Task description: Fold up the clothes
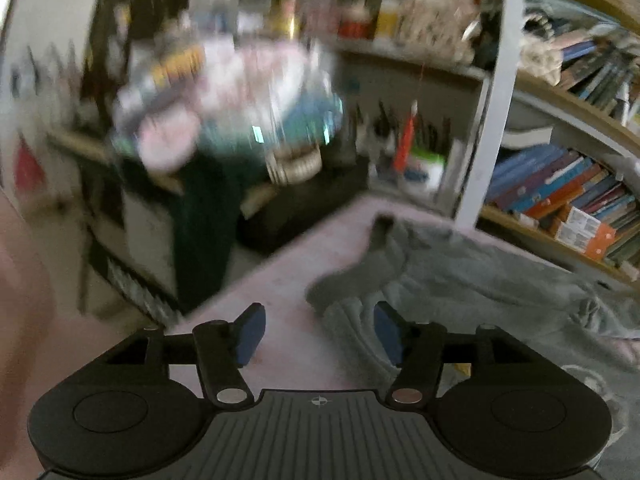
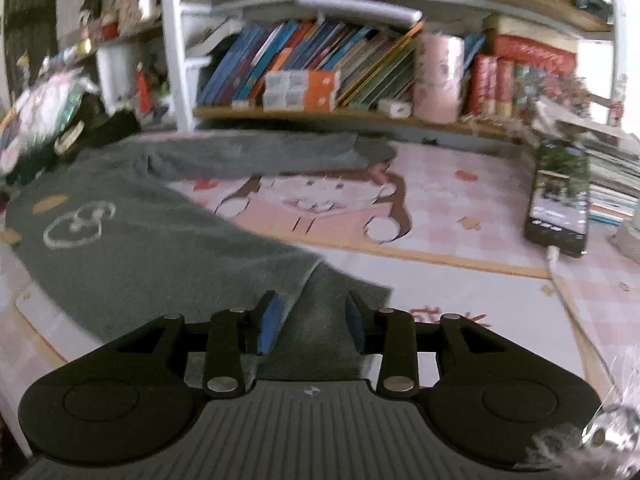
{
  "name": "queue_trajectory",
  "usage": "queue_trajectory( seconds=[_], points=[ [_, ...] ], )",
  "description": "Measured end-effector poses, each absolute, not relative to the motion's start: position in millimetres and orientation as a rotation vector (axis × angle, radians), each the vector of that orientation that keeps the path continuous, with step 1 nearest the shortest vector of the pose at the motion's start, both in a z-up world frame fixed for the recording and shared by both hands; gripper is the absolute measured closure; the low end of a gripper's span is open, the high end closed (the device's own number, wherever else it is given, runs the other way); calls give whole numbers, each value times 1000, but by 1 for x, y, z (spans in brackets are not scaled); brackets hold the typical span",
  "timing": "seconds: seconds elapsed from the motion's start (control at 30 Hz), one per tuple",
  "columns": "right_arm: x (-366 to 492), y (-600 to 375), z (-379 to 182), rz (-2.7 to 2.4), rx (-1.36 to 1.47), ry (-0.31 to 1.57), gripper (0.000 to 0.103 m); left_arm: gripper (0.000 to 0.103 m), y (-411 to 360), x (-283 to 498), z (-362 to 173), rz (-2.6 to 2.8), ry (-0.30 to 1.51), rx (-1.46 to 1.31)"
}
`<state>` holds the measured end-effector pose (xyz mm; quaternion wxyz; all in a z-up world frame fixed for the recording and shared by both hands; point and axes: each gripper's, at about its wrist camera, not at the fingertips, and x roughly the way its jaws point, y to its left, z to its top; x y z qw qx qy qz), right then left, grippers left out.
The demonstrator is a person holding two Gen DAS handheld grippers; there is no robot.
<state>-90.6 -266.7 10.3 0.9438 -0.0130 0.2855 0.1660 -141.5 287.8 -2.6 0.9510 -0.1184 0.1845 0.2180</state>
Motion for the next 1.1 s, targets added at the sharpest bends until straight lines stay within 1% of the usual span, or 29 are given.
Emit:
queue_trajectory(
  seconds=[0.03,0.07,0.1,0.17,0.23,0.27,0.37,0.4,0.43,0.47,0.5,0.57,0.6,0.63,0.77,1.1],
  points=[
    [-93,-272,12,320,-9,575,50,42,281,-147,-1,439,357,-221],
    [-95,-276,13,302,9,569,44,42,273,-153,0,432,340,-204],
    [-96,-281,13,279,30,571,36,37,268,-157,0,413,333,-210],
    [-94,-292,10,246,82,592,35,29,256,-160,-1,348,333,-231],
    [-91,-299,6,234,136,616,35,24,245,-156,-1,295,346,-224],
    [-89,-301,3,231,155,627,36,20,239,-152,0,282,351,-205],
    [-81,-300,-4,225,191,661,45,10,219,-143,3,244,346,-152],
    [-79,-298,-6,228,194,668,51,7,213,-140,4,222,342,-139],
    [-79,-294,-7,232,186,665,58,5,208,-138,3,202,339,-129],
    [-79,-290,-7,246,178,667,63,2,202,-136,2,187,337,-119],
    [-79,-286,-7,269,175,674,74,1,198,-136,0,178,336,-110],
    [-84,-277,-6,296,140,672,87,1,190,-132,-2,167,341,-88],
    [-87,-274,-4,305,124,656,97,0,186,-132,-4,163,345,-78],
    [-91,-272,-1,314,110,638,100,0,185,-132,-5,160,351,-69],
    [-104,-271,16,278,66,556,100,0,182,-130,-9,161,373,-54],
    [-98,-272,0,223,2,630,98,0,180,-124,-17,173,421,-24]
  ],
)
